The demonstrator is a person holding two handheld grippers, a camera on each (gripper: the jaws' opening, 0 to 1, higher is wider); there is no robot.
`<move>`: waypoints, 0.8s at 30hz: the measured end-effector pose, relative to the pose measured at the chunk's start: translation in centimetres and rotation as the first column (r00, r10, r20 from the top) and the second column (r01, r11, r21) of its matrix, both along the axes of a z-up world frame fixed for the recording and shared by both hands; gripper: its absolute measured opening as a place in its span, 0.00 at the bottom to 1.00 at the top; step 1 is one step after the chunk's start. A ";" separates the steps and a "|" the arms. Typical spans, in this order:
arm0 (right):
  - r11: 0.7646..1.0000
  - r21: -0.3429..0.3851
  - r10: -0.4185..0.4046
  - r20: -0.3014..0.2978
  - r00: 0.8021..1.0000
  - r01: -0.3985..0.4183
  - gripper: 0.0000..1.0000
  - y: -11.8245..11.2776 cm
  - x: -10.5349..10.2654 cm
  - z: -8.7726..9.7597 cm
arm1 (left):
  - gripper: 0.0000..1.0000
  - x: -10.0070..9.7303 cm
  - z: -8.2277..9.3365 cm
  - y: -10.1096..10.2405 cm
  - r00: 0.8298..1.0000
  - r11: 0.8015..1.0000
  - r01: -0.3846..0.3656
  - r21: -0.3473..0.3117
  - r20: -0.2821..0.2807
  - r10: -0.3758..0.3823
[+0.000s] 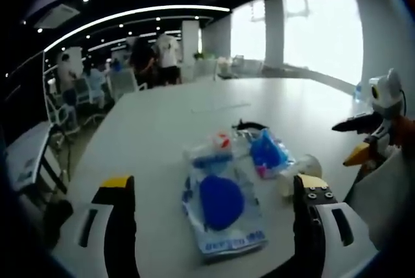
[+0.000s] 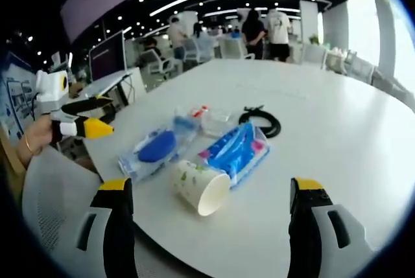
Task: Arrange the tabletop items into an orderly group along one side of the table until the central work area is clear of visible clutter.
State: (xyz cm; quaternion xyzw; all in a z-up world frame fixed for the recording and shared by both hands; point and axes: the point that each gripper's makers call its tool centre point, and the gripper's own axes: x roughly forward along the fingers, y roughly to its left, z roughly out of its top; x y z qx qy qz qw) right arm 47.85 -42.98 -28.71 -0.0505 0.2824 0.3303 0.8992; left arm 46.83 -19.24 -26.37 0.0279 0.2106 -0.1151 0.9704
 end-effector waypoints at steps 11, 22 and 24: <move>0.997 0.078 -0.010 0.034 0.999 0.007 0.99 1.0 1.2 2.1 | 0.99 -0.1 -0.3 -0.1 1.000 1.000 0.010 0.001 -0.016 -0.010; 0.992 -0.039 0.127 0.136 0.983 -0.123 0.99 4.2 4.3 5.7 | 0.99 -0.2 -0.5 -0.1 1.000 1.000 0.010 -0.004 -0.028 -0.010; 0.987 -0.057 0.155 0.152 0.976 -0.148 0.99 5.1 4.8 6.2 | 0.99 -0.2 -0.5 -0.1 1.000 1.000 0.010 -0.010 -0.026 -0.010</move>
